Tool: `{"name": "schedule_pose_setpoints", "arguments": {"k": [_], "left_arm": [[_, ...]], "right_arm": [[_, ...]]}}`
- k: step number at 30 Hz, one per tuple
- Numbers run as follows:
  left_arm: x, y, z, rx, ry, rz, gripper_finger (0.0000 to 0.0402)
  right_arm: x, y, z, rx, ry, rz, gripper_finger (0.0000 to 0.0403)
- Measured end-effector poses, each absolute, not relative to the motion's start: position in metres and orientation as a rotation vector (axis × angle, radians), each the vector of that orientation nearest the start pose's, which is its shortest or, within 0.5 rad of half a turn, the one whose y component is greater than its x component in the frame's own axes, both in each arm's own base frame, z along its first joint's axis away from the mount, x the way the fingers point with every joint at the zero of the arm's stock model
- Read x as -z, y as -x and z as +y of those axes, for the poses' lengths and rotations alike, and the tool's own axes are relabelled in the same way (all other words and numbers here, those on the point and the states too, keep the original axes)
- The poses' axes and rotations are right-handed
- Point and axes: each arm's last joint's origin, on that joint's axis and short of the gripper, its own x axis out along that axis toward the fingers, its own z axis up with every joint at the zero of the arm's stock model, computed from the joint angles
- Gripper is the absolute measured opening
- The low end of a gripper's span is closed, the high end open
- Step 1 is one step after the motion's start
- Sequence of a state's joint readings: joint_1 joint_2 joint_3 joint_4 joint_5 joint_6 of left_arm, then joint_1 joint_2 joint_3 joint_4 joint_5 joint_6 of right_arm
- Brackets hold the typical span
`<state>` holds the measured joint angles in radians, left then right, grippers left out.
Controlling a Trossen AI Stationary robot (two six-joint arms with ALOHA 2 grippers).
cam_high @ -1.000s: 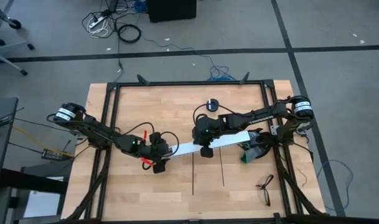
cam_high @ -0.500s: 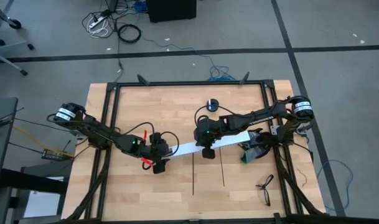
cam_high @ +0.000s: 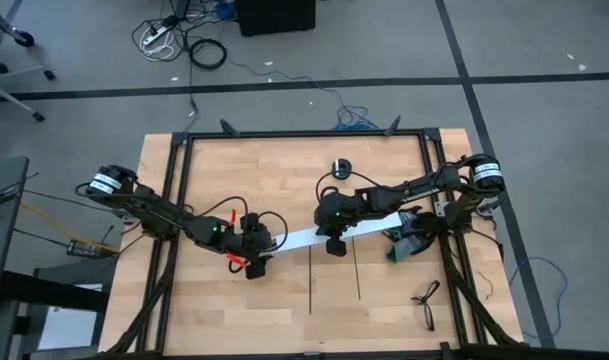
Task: Ziptie cables
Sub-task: Close the white cable duct
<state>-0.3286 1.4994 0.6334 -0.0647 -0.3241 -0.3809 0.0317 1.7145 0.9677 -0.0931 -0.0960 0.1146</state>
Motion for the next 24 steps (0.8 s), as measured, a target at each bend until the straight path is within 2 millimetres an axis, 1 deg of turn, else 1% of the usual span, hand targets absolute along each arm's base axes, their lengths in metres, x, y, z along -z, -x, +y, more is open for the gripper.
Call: {"name": "schedule_pose_setpoints", "arguments": {"k": [8, 11, 18, 24], "left_arm": [[-0.143, -0.252, -0.076, -0.159, 0.059, 0.861, 0.0243], [-0.143, -0.252, -0.076, -0.156, 0.059, 0.859, 0.0234], [-0.143, -0.252, -0.077, -0.147, 0.080, 0.863, 0.0231], [-0.143, -0.252, -0.077, -0.144, 0.091, 0.860, 0.0231]], "right_arm": [[-0.171, -0.343, 0.020, -0.088, -0.126, 0.835, 0.0000], [-0.167, -0.344, 0.020, -0.091, -0.136, 0.838, 0.0000], [-0.152, -0.353, 0.026, -0.141, -0.167, 0.832, 0.0000], [-0.153, -0.356, 0.027, -0.147, -0.173, 0.791, 0.0000]]}}
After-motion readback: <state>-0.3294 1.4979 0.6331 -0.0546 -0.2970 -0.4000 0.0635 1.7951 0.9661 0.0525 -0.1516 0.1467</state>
